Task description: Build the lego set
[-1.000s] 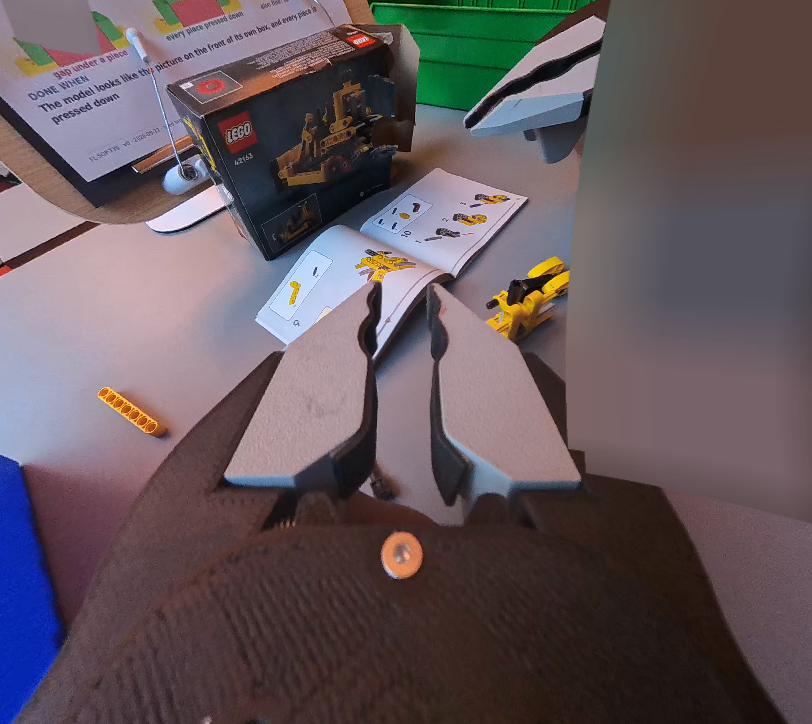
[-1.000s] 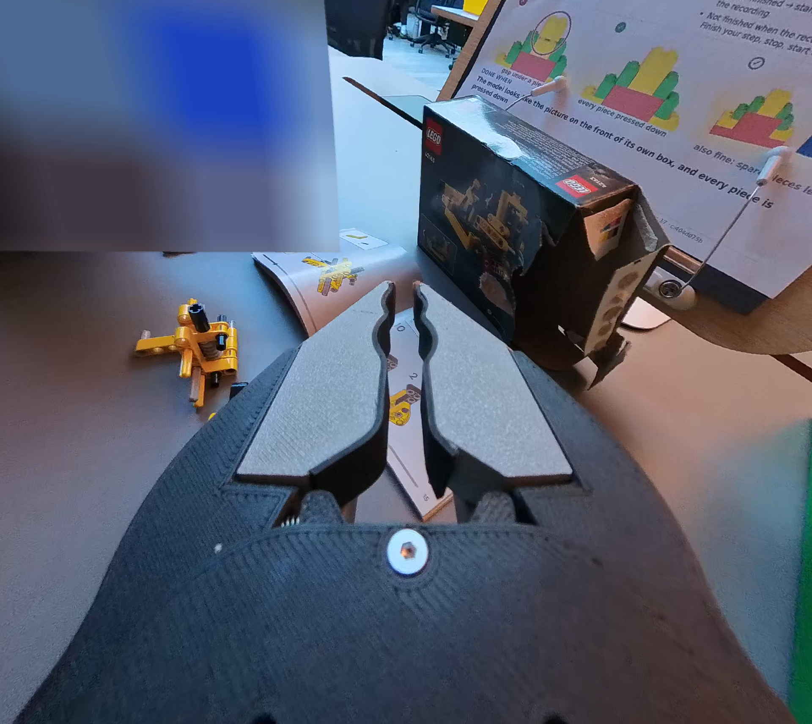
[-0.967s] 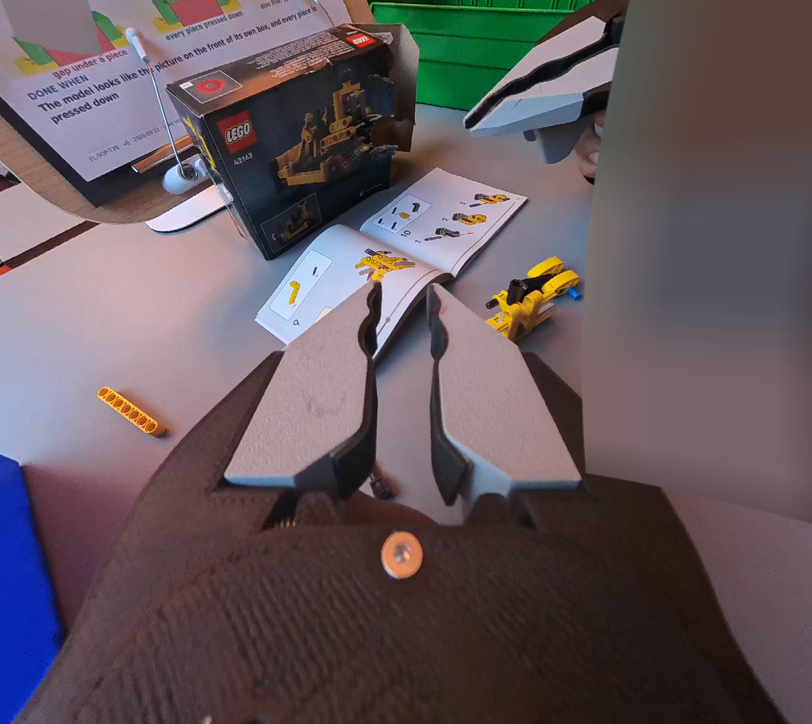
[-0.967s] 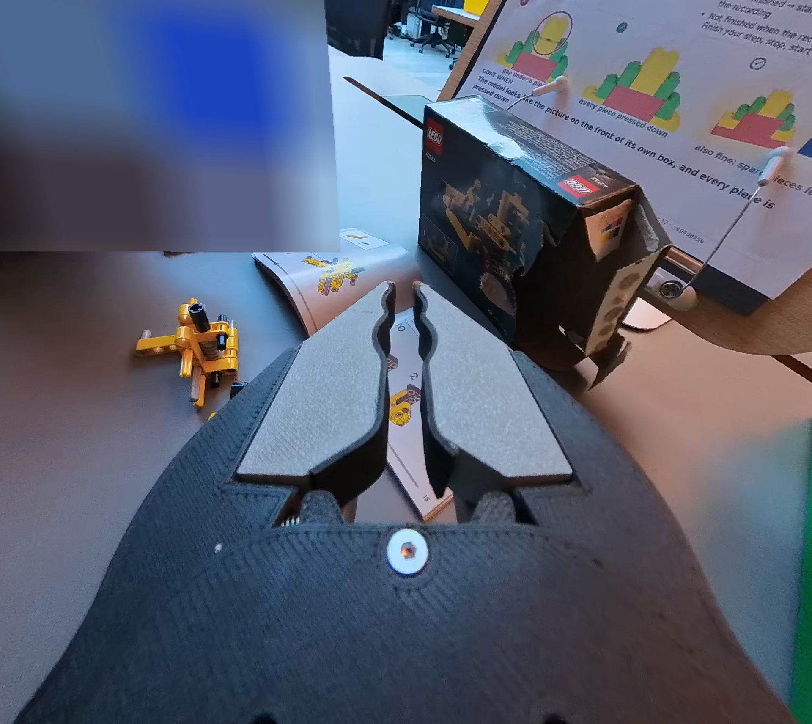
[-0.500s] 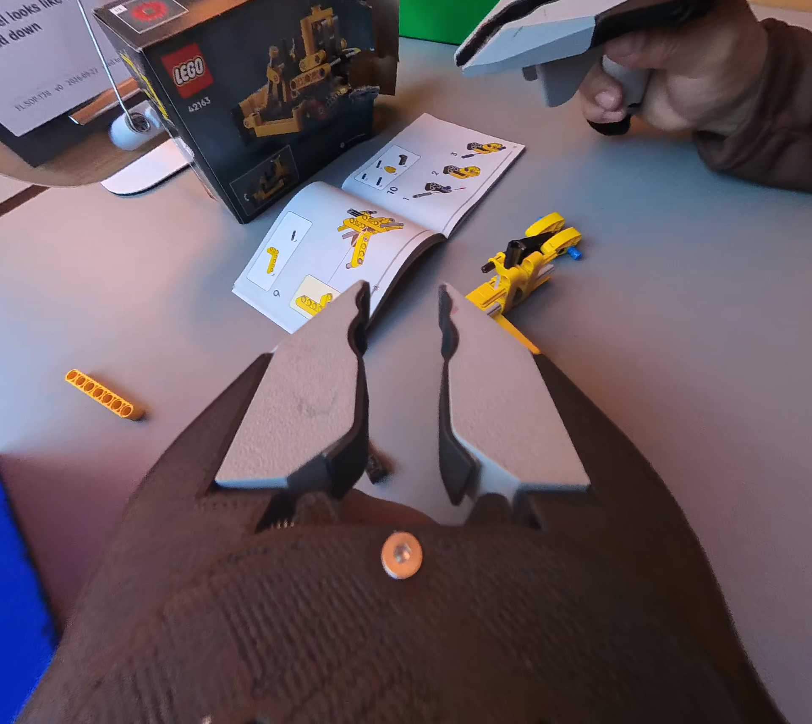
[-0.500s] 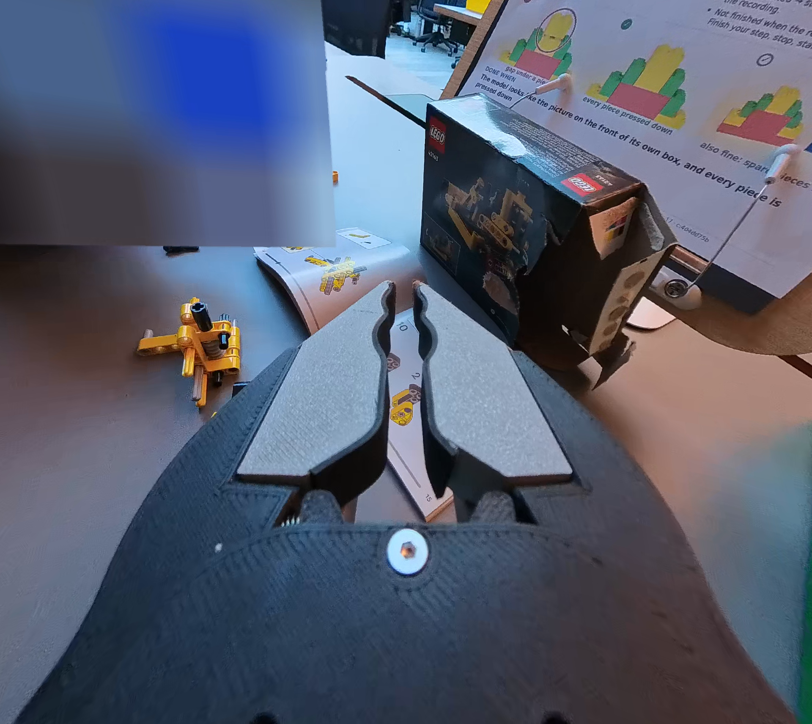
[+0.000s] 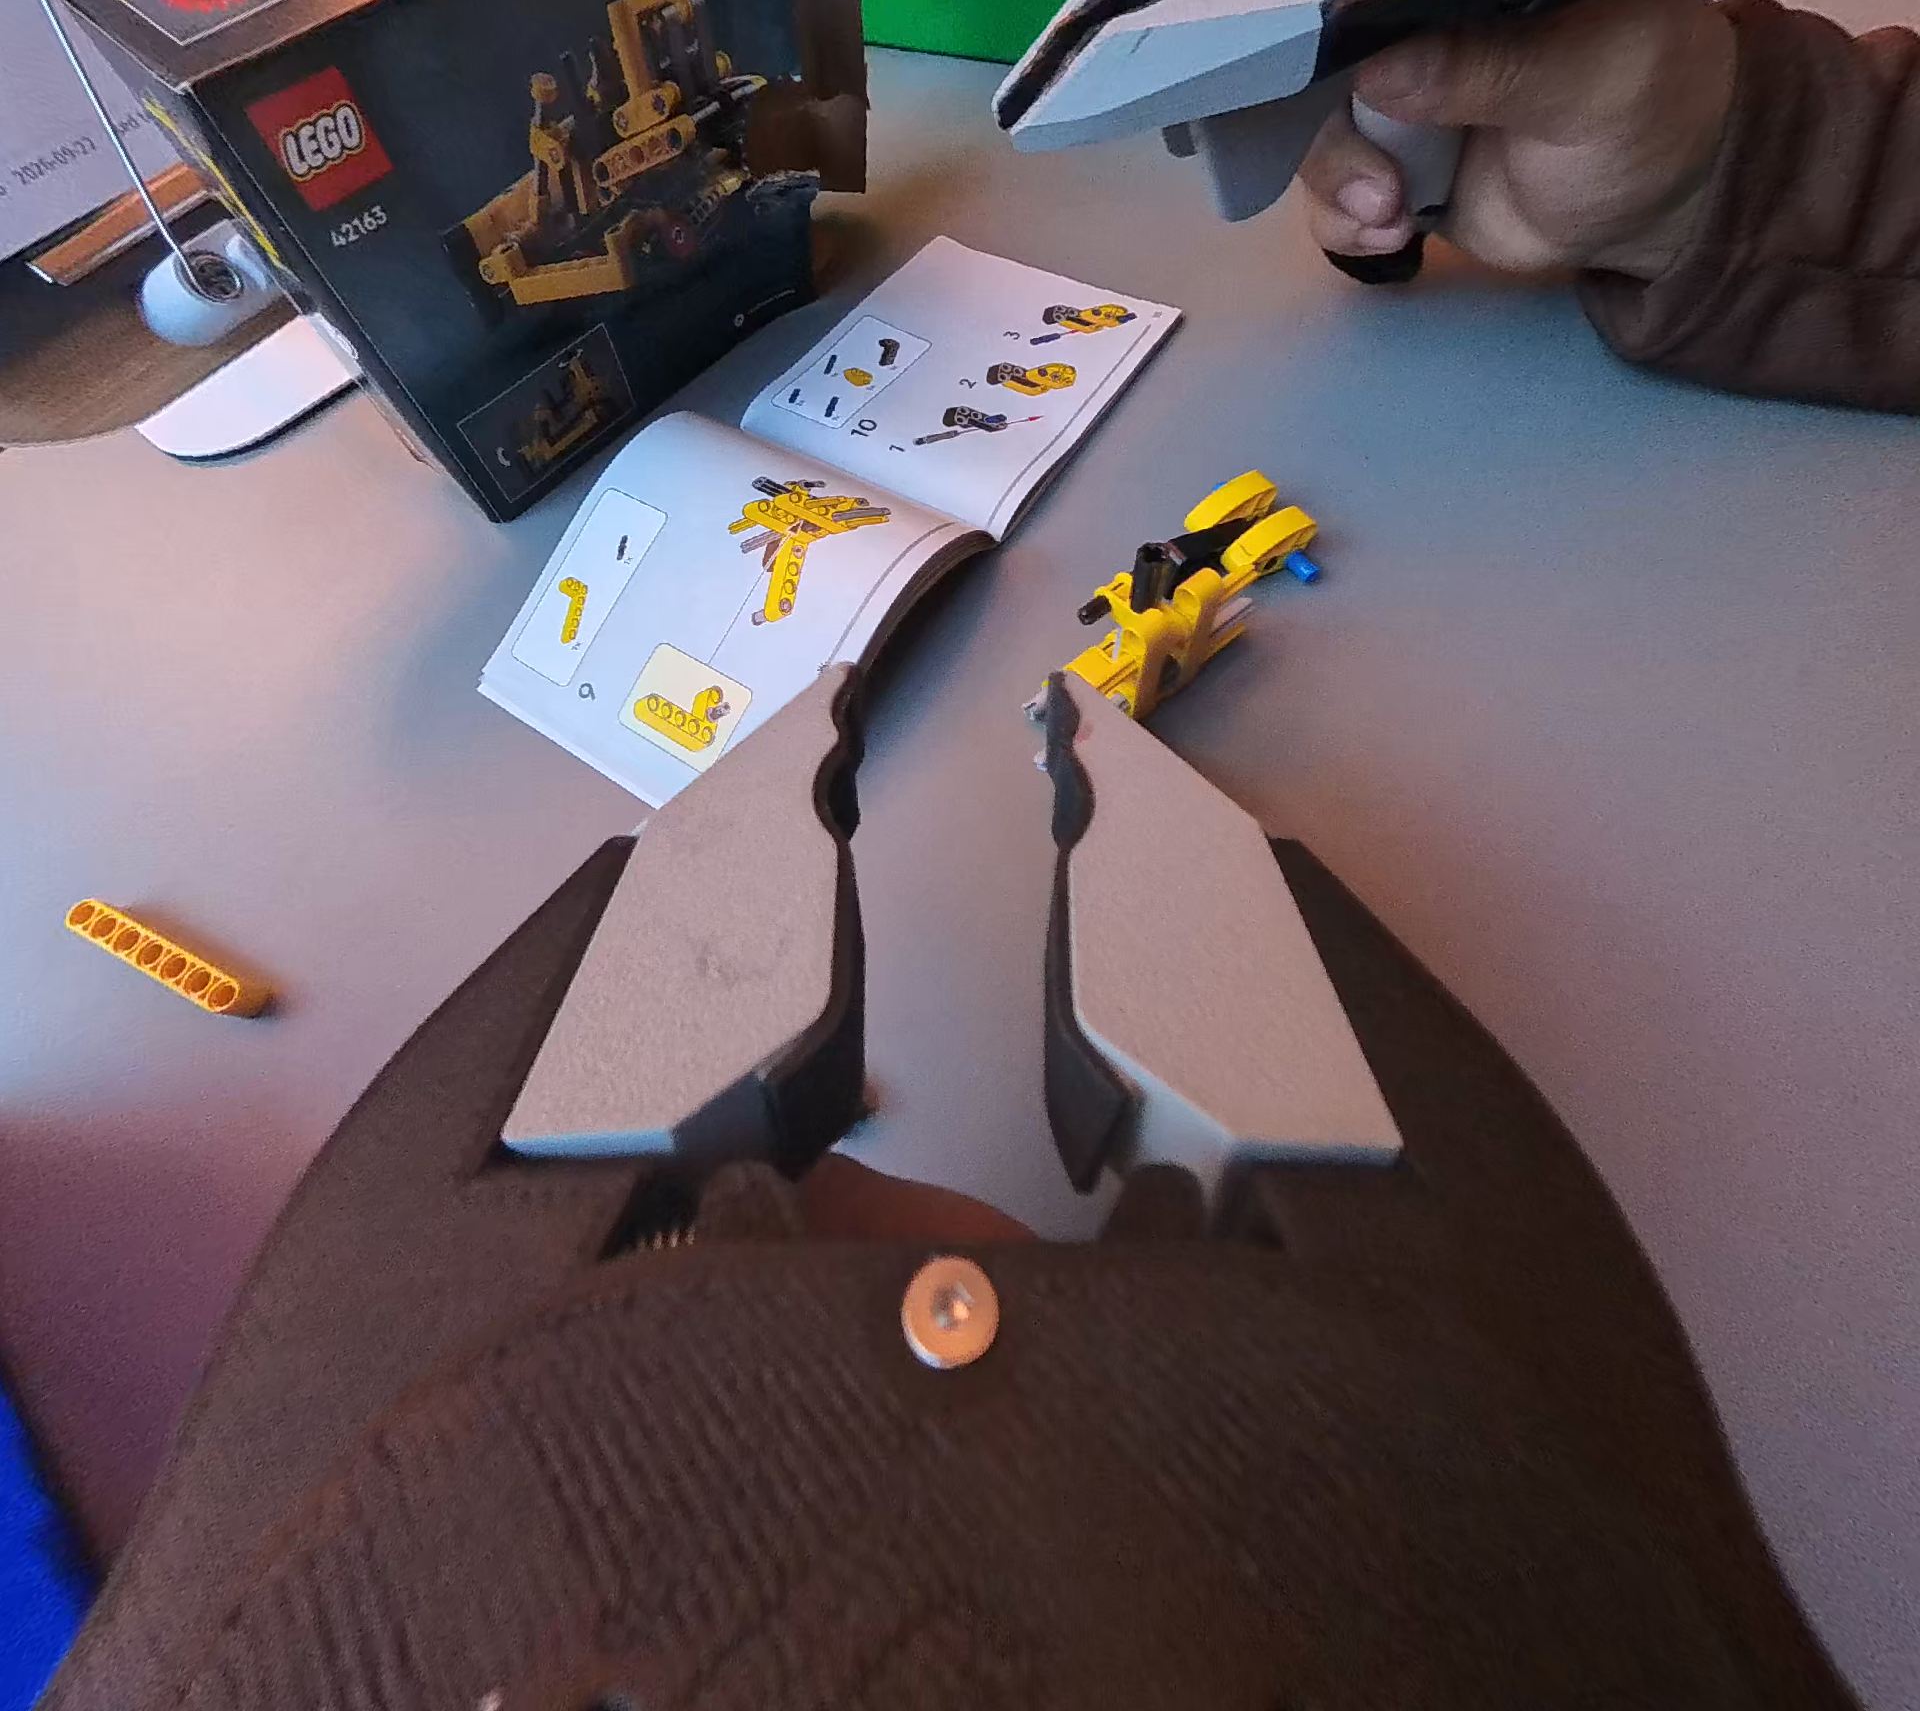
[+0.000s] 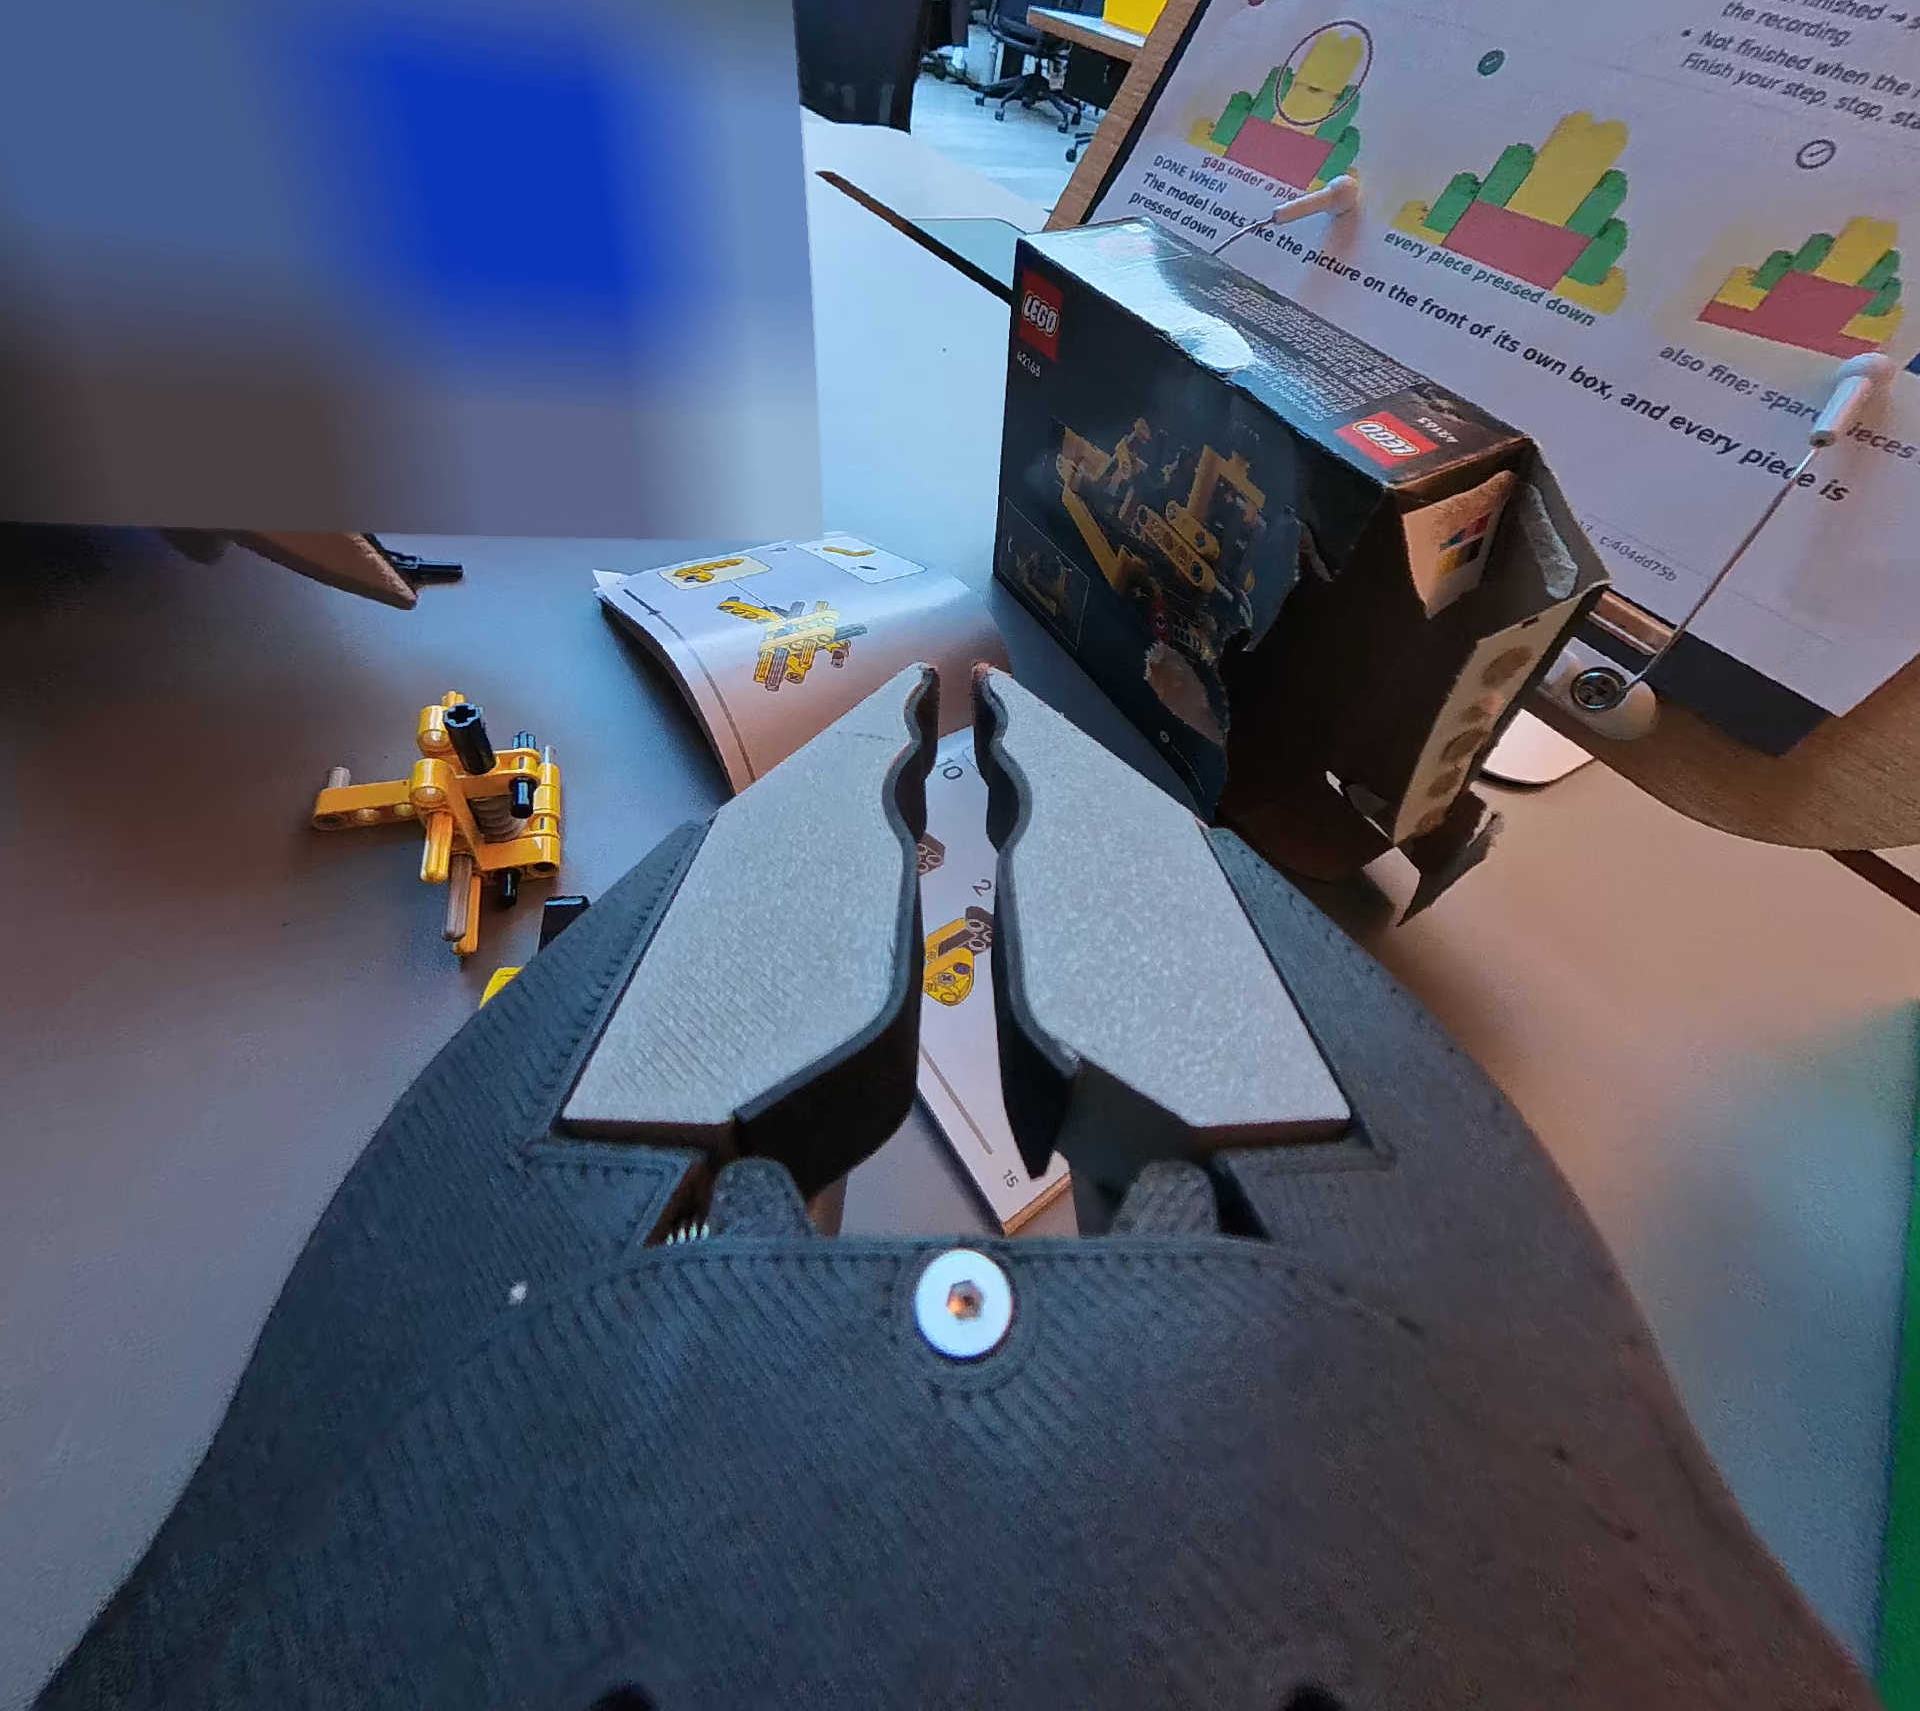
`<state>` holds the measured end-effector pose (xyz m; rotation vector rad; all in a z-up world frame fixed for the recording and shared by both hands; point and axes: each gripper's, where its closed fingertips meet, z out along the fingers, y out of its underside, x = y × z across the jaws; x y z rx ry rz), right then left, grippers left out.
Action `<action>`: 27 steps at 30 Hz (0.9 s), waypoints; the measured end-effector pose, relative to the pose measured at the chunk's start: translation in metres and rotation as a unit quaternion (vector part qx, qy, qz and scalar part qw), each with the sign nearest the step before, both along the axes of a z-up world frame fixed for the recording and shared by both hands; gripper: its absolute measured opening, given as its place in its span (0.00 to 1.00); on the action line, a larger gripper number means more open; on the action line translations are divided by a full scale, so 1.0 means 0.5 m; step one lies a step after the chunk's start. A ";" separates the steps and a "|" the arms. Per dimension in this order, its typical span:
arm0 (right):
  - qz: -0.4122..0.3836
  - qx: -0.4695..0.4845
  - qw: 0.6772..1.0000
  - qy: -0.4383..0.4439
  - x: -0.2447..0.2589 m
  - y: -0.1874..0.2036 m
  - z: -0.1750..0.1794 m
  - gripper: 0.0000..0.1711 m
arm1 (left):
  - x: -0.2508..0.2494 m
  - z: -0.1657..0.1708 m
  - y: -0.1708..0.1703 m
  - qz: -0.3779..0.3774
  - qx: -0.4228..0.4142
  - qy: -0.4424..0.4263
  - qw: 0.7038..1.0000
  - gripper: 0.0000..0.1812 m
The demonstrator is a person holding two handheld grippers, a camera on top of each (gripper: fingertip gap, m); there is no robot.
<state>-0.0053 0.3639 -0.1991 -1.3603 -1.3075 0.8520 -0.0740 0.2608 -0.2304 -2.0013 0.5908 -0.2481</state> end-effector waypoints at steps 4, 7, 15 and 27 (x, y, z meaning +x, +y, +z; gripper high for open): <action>0.001 -0.006 1.000 0.001 0.000 0.001 -0.002 0.01 | 0.000 0.002 0.000 0.001 0.001 0.000 1.000 0.17; 0.000 -0.012 1.000 0.004 0.001 0.003 0.000 0.01 | -0.002 0.005 0.000 0.002 0.003 -0.002 1.000 0.17; -0.017 -0.006 1.000 -0.008 0.014 0.028 -0.005 0.03 | -0.007 -0.003 0.003 0.007 -0.002 0.002 1.000 0.17; -0.034 -0.039 0.998 -0.042 0.041 0.073 -0.032 0.12 | -0.026 0.005 0.010 0.026 0.013 0.016 0.999 0.17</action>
